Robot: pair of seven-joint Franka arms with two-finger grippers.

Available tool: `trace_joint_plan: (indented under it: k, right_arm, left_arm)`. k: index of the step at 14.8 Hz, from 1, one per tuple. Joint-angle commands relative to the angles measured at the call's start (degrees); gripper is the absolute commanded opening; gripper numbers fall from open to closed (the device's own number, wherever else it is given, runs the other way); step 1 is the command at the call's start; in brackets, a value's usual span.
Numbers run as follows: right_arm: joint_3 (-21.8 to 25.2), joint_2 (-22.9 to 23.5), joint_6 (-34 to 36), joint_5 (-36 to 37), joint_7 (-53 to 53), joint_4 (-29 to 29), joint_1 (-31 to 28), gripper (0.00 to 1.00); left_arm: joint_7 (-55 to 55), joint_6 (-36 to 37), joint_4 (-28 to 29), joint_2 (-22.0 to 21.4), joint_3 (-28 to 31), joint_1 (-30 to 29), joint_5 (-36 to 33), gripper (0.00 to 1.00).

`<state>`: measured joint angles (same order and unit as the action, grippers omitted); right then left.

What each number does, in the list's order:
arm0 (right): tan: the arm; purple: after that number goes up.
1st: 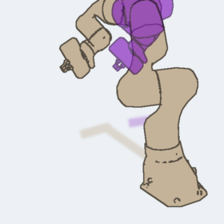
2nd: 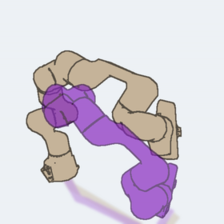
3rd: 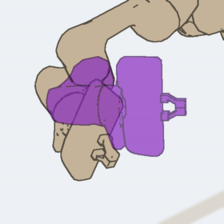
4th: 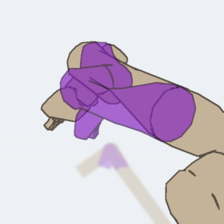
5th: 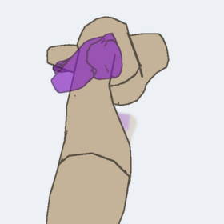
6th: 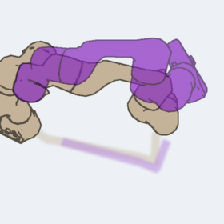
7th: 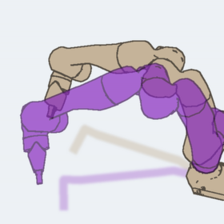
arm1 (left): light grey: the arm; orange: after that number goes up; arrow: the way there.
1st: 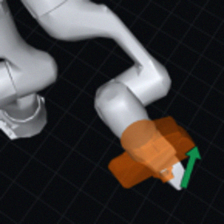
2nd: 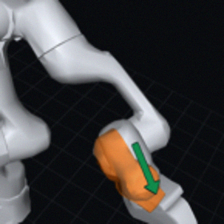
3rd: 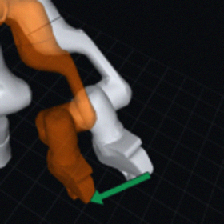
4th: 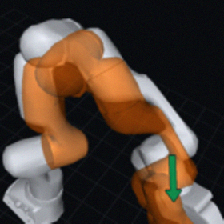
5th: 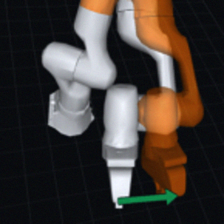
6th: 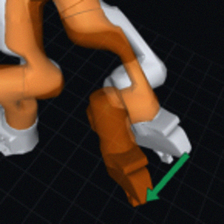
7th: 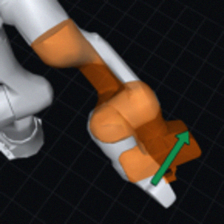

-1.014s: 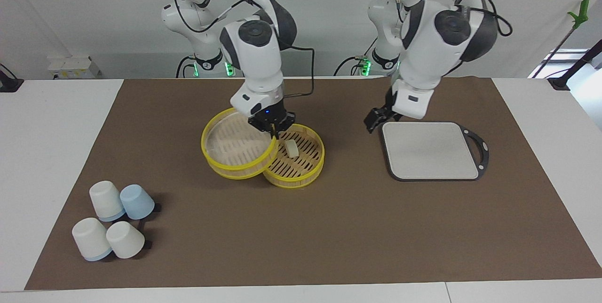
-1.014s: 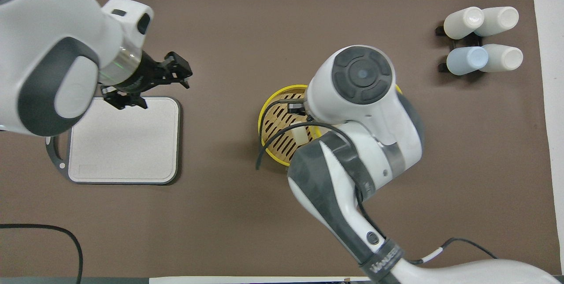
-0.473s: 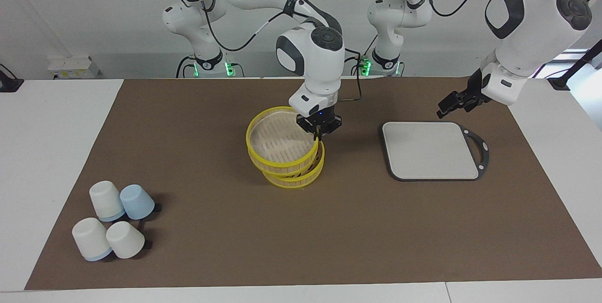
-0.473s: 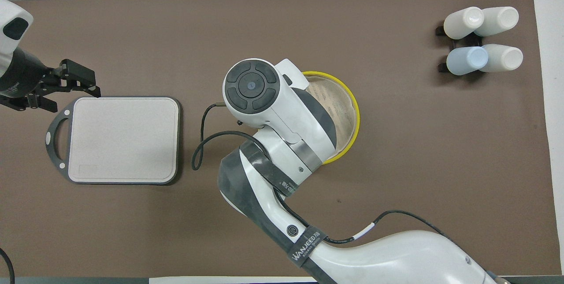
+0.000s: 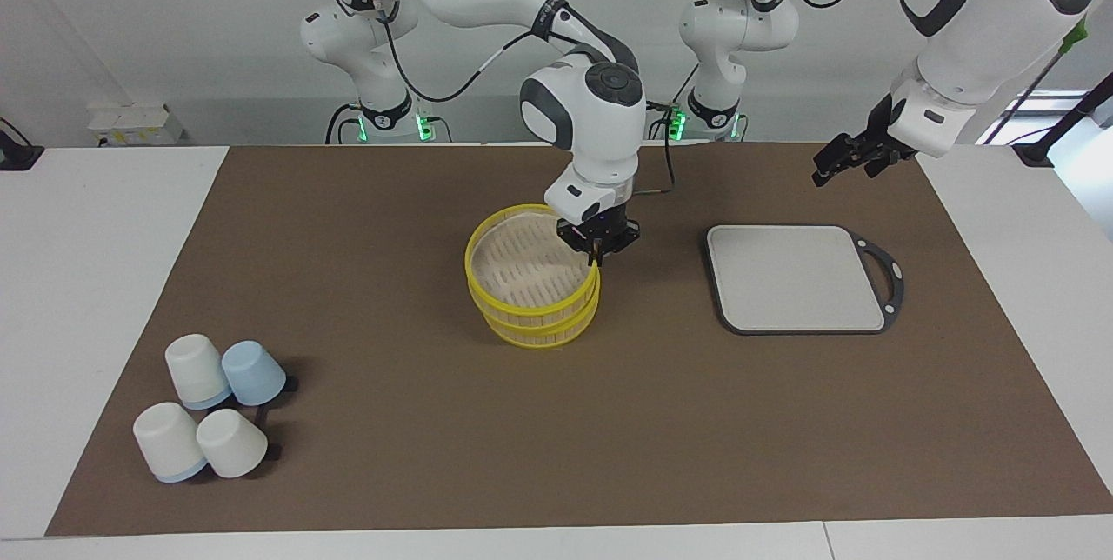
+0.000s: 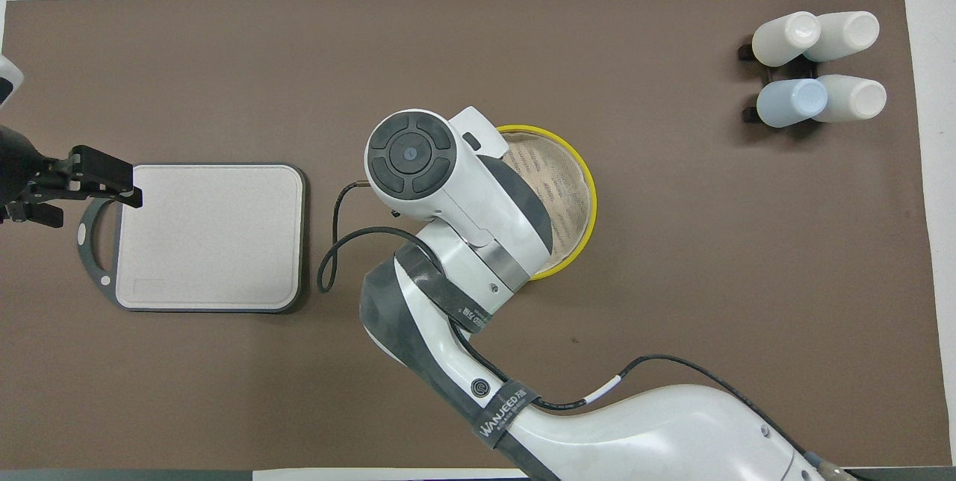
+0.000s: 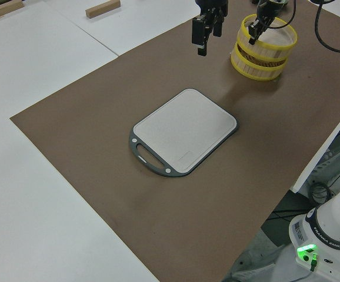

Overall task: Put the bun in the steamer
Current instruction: 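Lower the lid onto the steamer with the right gripper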

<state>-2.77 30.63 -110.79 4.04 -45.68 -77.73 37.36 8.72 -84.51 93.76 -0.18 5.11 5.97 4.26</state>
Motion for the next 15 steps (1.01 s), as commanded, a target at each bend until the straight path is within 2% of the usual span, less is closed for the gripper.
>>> trace_joint_plan:
  k: [1,5,10,13,15]
  right_arm:
    - [0.14,-0.39,-1.01,1.41,-1.16,-1.19,0.35,0.0]
    - [0.14,-0.66,-1.01,1.33,-1.25,-2.34,0.79,0.0]
    - [0.05,-0.57,-1.97,1.15,-2.66,-2.51,1.93,0.0]
    - [0.05,-0.39,-3.29,0.97,-3.44,-2.51,2.19,0.0]
    - [0.05,-0.22,-4.78,1.06,-3.54,-3.21,2.28,0.0]
  left_arm:
    - [-1.42,-0.3,2.66,-2.9,-0.89,-0.96,-1.71,1.0]
    - [-4.68,-2.07,1.69,-2.37,-2.64,-1.31,-4.96,1.0]
    - [-4.68,0.22,3.62,-4.39,-3.01,-1.66,-4.96,1.0]
    - [-5.03,-3.89,3.36,-4.04,-3.01,-1.66,-4.88,1.0]
    - [-5.12,-3.21,3.53,-4.13,-3.01,-1.66,-4.87,1.0]
